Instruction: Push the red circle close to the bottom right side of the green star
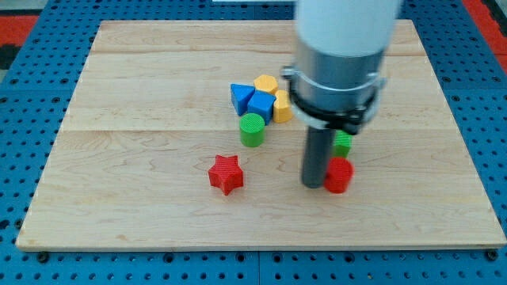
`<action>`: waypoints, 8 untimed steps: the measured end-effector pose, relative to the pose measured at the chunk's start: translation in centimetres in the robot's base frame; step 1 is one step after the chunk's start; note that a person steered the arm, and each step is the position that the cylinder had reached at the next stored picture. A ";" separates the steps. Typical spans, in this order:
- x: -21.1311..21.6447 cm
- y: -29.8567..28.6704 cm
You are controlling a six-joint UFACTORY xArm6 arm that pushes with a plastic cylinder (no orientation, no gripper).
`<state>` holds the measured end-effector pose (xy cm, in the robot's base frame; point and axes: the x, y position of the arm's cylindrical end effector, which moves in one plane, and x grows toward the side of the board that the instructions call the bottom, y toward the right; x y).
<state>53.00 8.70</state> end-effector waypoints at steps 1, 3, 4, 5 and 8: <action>-3.8 -0.9; 0.9 6.8; -0.8 3.4; 2.6 2.0; 7.0 8.2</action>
<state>59.97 16.95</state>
